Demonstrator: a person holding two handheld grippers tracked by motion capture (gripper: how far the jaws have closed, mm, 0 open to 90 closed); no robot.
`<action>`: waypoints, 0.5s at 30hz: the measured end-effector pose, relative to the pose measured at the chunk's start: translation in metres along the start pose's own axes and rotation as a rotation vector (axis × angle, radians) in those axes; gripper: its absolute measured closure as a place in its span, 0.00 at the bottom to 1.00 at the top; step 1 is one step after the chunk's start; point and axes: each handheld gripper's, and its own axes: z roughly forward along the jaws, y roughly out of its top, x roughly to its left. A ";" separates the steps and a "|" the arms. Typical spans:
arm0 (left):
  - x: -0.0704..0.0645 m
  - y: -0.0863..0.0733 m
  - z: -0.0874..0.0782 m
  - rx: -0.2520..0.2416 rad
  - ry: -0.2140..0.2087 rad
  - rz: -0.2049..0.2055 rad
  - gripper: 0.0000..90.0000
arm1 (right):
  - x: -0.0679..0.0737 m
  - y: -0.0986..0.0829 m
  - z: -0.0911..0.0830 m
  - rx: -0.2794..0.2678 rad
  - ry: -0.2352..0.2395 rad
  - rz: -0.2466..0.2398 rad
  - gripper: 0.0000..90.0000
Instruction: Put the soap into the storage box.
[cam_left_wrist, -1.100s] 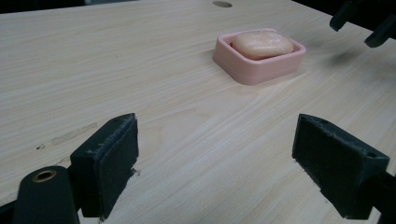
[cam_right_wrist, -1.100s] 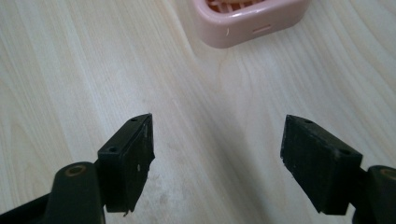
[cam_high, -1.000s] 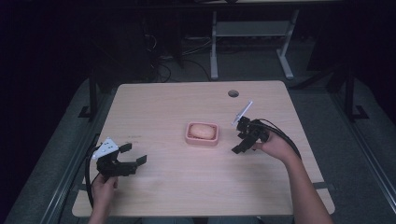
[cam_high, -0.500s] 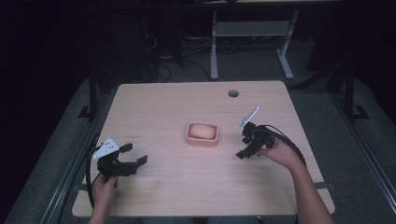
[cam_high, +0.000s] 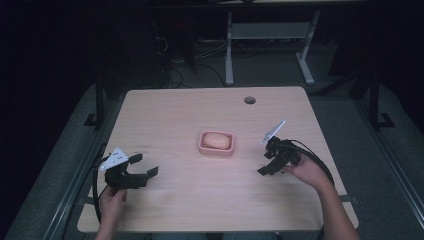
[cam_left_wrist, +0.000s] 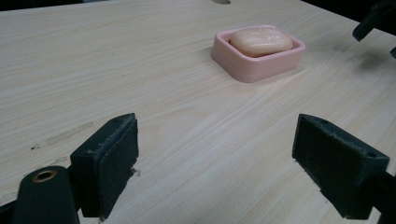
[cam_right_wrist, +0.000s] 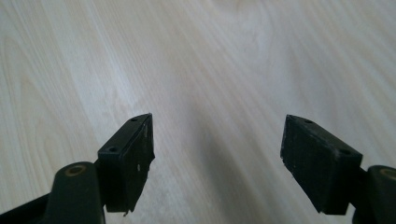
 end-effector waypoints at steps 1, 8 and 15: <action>0.000 0.000 0.000 0.001 0.002 0.003 0.16 | 0.000 -0.002 0.000 0.003 -0.002 0.002 0.28; -0.001 0.000 0.000 0.006 0.001 0.009 0.16 | 0.004 -0.017 0.000 -0.014 -0.001 0.021 0.28; -0.002 0.000 0.002 0.009 -0.001 0.016 0.16 | 0.011 -0.032 0.000 -0.035 -0.002 0.037 0.28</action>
